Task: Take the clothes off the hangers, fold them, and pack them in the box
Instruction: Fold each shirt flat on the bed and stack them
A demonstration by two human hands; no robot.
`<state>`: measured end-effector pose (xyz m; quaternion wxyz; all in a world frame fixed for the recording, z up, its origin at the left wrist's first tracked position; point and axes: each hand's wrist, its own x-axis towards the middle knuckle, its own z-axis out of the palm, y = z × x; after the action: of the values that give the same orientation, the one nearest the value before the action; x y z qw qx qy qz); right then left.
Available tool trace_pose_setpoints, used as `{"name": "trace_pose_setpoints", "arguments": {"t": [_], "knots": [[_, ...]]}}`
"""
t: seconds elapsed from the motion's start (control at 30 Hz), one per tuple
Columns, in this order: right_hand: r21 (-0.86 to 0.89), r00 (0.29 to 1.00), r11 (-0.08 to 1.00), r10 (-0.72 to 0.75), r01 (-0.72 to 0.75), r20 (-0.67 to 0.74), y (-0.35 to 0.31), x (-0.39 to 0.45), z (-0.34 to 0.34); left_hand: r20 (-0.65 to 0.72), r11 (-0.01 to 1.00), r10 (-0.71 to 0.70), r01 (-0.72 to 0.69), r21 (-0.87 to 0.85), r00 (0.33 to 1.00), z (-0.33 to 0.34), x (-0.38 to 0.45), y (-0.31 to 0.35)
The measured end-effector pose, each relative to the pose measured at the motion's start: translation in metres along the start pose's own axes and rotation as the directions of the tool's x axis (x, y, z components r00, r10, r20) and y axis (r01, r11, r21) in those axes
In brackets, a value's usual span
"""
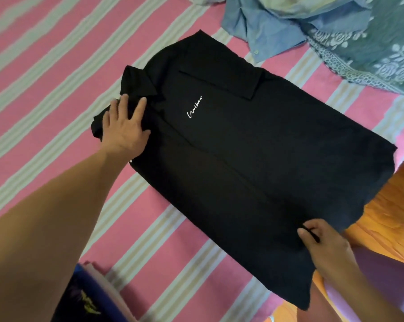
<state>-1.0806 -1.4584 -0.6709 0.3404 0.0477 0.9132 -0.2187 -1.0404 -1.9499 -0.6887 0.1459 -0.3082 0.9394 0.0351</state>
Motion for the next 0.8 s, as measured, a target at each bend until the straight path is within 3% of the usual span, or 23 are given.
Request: {"name": "trace_pose_setpoints", "arguments": {"t": [0.1, 0.23, 0.37, 0.47, 0.53, 0.63, 0.67, 0.73, 0.8], "knots": [[0.001, 1.000, 1.000, 0.004, -0.004, 0.024, -0.003, -0.008, 0.001, -0.001, 0.947, -0.212, 0.205, -0.249, 0.977, 0.009, -0.011, -0.025], [0.037, 1.000, 0.999, 0.021, -0.022, 0.019, 0.002, -0.011, 0.009, -0.119, 0.962, -0.245, 0.226, -0.153, 0.962, 0.004, 0.003, -0.049], [0.255, 0.986, 0.954, 0.141, -0.158, 0.085, 0.017, -0.006, 0.006, -0.051, 0.969, -0.237, 0.233, -0.083, 0.970, -0.009, 0.018, -0.059], [0.259, 0.980, 0.951, 0.129, -0.166, 0.153, 0.034, 0.000, 0.003, -0.062, 0.972, -0.231, 0.233, 0.030, 0.971, -0.013, 0.015, -0.066], [0.204, 0.983, 0.972, 0.088, -0.120, 0.162, 0.032, -0.001, -0.004, -0.183, 0.992, -0.113, 0.120, 0.027, 0.977, -0.016, 0.012, -0.060], [0.206, 1.000, 0.978, 0.019, -0.019, 0.002, 0.024, -0.007, -0.008, -0.331, 0.948, 0.306, -0.318, 0.018, 0.893, -0.023, 0.012, -0.027], [0.173, 0.991, 0.984, -0.010, 0.032, -0.130, 0.022, -0.012, -0.007, -0.322, 0.885, 0.452, -0.465, 0.042, 0.832, -0.023, 0.012, -0.011], [0.138, 0.948, 0.990, 0.078, -0.037, -0.307, 0.020, -0.024, -0.002, -0.243, 0.760, 0.638, -0.648, 0.050, 0.730, -0.017, 0.007, 0.021], [0.262, 0.923, 0.940, 0.287, -0.219, -0.257, 0.020, -0.033, 0.008, -0.150, 0.708, 0.702, -0.706, 0.036, 0.696, -0.004, -0.003, 0.048]]}}
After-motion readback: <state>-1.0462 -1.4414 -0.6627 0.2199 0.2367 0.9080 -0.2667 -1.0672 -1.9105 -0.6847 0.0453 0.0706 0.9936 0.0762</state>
